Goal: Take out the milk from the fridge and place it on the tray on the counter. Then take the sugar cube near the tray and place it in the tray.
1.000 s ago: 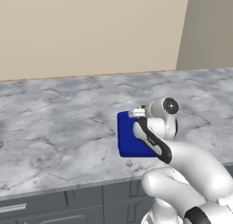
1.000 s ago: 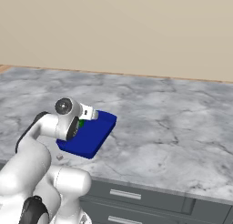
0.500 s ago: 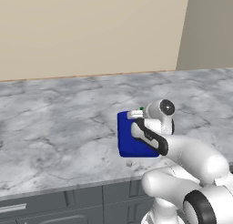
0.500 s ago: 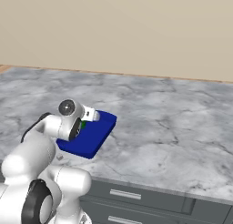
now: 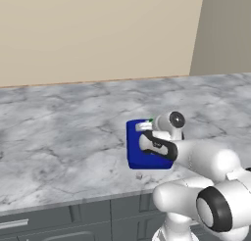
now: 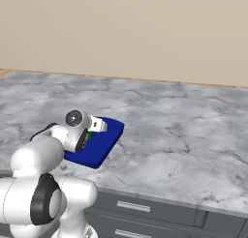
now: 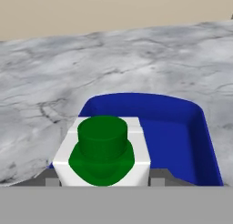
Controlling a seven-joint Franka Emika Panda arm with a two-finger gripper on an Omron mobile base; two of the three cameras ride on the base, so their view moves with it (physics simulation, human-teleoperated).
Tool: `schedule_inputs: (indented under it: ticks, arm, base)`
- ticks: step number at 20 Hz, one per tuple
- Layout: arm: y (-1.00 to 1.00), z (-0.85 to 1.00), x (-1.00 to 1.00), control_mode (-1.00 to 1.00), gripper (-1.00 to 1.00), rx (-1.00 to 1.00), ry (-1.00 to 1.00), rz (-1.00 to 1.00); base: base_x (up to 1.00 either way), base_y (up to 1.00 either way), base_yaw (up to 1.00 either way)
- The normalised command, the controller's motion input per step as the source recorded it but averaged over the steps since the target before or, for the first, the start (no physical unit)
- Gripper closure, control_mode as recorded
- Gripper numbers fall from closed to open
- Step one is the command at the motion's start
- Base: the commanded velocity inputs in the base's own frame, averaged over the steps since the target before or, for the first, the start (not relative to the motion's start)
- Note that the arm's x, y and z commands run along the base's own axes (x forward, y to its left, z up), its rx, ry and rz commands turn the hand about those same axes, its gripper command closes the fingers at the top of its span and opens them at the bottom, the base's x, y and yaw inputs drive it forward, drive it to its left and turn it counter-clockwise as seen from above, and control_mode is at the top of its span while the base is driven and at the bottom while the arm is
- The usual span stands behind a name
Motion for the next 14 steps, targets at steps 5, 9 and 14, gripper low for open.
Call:
schedule_inputs:
  ticks: [5, 9, 14]
  arm:
    - [0.0, -0.22, 0.07, -1.0, 1.0, 0.0, 0.0, 0.0]
    - [0.0, -0.15, 0.01, -1.0, 1.0, 0.0, 0.0, 0.0]
    - [0.0, -0.19, 0.0, -1.0, 1.0, 0.0, 0.0, 0.0]
  base:
    - [0.0, 0.0, 0.0]
    - [0.0, 0.0, 0.0]
    - [0.0, 0.0, 0.0]
